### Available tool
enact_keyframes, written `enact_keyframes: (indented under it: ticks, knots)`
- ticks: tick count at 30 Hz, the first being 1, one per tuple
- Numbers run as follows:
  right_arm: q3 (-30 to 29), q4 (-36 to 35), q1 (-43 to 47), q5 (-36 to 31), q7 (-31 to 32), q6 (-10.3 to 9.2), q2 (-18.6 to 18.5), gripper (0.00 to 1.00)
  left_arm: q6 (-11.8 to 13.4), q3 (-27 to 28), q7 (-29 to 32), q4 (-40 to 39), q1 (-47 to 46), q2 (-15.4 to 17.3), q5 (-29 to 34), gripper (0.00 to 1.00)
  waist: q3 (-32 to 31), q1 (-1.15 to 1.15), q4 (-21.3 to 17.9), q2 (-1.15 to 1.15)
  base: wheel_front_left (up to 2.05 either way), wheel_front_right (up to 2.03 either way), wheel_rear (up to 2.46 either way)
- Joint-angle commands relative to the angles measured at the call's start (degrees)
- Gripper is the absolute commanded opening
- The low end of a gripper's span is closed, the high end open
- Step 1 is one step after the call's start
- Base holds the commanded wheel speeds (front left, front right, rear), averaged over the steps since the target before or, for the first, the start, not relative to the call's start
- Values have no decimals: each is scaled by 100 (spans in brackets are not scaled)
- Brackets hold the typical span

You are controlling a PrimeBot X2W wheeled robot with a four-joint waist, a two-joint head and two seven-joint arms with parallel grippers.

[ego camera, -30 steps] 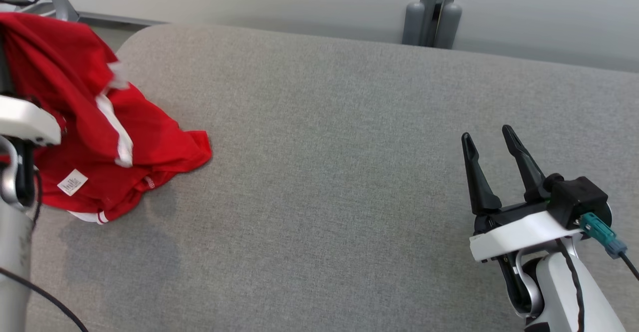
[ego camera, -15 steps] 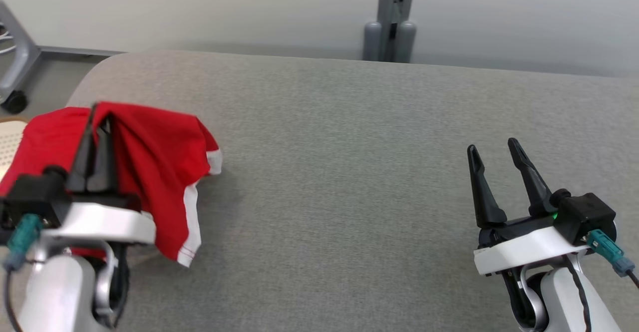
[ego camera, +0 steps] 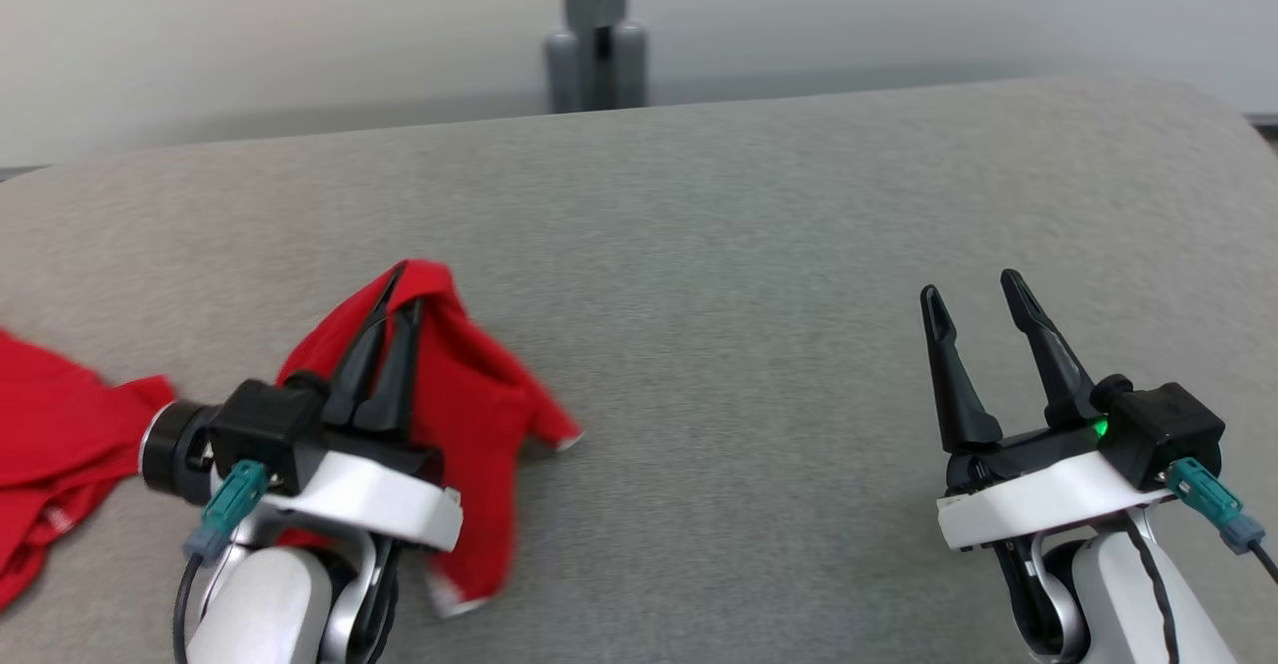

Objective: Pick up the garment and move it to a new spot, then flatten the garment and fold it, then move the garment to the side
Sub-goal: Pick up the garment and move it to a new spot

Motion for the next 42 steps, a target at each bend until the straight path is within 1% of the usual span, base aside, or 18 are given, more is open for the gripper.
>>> enact_keyframes:
  ticks: [1,7,12,15,18,23,24,25,29,32,33,36,42]
  knots:
    - [6,-11,-21,16,-16,12,-41,100,-50,-40,6,26,-186,0,43,0,117,0,-406,0,0,0,0]
    - [11,-110,10,53,-17,12,-40,100,-243,-395,52,252,-670,-164,134,0,374,0,-1003,0,0,0,0]
    - [-1,-199,-24,139,-17,12,-39,100,-439,-640,85,682,-1079,-385,49,0,640,0,-1339,0,0,0,0]
    - [-32,-223,-56,202,-18,12,-40,100,-522,-761,59,1120,-1357,-517,36,0,795,0,-1463,0,0,0,0]
    - [12,-251,-108,265,-18,12,-40,100,-569,-840,-13,1726,-1573,-615,-9,0,897,0,-1557,0,0,0,0]
    - [-2,-240,-112,293,-18,12,-41,100,-690,-958,-257,2596,-1917,-753,-126,0,958,0,-1555,0,0,0,0]
    - [-18,-225,-106,287,-18,12,-41,100,-699,-989,-323,2714,-1970,-771,-132,42,957,0,-1528,0,0,0,0]
    - [-35,-203,-104,272,-18,11,-40,100,-725,-1025,-394,2804,-2024,-791,-164,100,946,0,-1493,0,0,0,0]
    - [-149,-153,-124,194,-18,11,-41,100,-820,-1184,-575,2934,-2118,-833,-316,100,860,0,-1307,0,0,0,0]
    - [-184,-141,-137,143,-18,11,-41,100,-758,-1200,-684,2848,-2085,-855,-393,100,752,0,-1150,0,0,0,0]
    - [-184,-141,-137,143,-18,11,-41,100,-758,-1200,-684,2848,-2085,-855,-393,100,752,0,-1150,0,0,0,0]
    - [-230,-119,-67,88,-18,12,-41,100,-582,-1029,-788,2613,-1894,-769,-422,100,599,0,-898,0,0,0,0]
    - [-228,-42,16,7,-18,12,-42,100,-232,-525,-876,2249,-1539,-407,-513,100,378,0,-536,0,0,0,0]
